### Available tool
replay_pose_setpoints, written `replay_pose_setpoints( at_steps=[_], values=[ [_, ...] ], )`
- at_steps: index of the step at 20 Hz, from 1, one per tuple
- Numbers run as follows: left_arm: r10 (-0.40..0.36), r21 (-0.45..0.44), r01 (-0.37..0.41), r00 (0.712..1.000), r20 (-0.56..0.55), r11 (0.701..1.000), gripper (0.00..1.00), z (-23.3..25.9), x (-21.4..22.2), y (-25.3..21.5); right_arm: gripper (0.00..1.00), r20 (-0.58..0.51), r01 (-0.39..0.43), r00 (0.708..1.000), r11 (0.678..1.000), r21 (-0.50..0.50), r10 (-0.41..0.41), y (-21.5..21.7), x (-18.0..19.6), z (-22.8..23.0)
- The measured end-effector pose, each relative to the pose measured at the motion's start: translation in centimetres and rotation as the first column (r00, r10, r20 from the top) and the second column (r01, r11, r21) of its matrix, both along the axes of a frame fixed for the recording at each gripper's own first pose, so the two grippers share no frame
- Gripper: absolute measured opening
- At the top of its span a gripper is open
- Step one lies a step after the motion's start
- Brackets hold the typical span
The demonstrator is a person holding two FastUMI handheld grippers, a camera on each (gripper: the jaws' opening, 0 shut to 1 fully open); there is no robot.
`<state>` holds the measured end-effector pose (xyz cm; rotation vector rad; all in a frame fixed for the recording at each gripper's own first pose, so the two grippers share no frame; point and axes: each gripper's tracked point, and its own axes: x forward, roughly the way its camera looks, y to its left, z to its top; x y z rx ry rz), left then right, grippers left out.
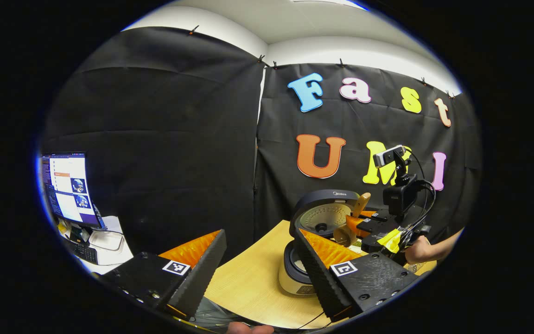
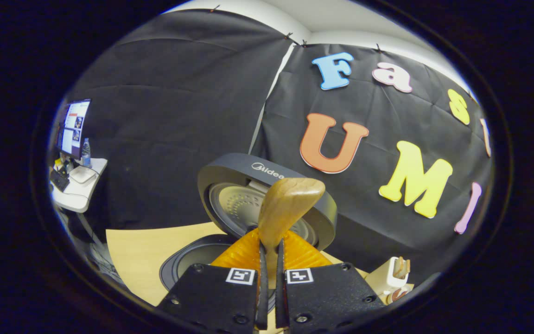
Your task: Close the left gripper, press the button to open the rice cooker; take a wooden spoon from the chopstick holder with the right hand, scoop a spoonful of rice and pour it into the rice cooker, then put the wooden spoon back into the chopstick holder.
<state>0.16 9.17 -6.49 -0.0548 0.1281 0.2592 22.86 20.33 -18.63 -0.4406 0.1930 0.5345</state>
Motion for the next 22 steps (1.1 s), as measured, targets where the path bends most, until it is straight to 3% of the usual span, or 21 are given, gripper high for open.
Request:
replay_pose_setpoints(
  at_steps=[4, 11, 17, 22],
  values=[
    [-0.012, 0.008, 0.012, 1.000, 0.007, 1.000, 0.95, 0.0, -0.1, -0.7, 0.11, -0.006, -0.011, 1.000, 0.999, 0.031, 0.011, -0.3, -0.4, 0.9],
    [-0.132, 0.060, 0.131, 0.991, 0.006, 0.990, 0.94, 1.1, 0.8, -6.2, 0.11, -0.074, 0.036, 0.997, 0.976, 0.214, -0.021, -3.3, -2.0, 5.4],
    [-0.208, 0.055, 0.207, 0.978, 0.024, 0.977, 0.94, 2.2, 2.5, -10.7, 0.11, -0.179, 0.170, 0.978, 0.906, 0.388, -0.107, -11.1, -4.0, 9.7],
    [-0.289, 0.062, 0.287, 0.957, 0.033, 0.956, 0.94, 3.0, 5.0, -14.3, 0.12, -0.203, 0.300, 0.951, 0.847, 0.439, -0.232, -20.0, -4.9, 11.5]
  ],
)
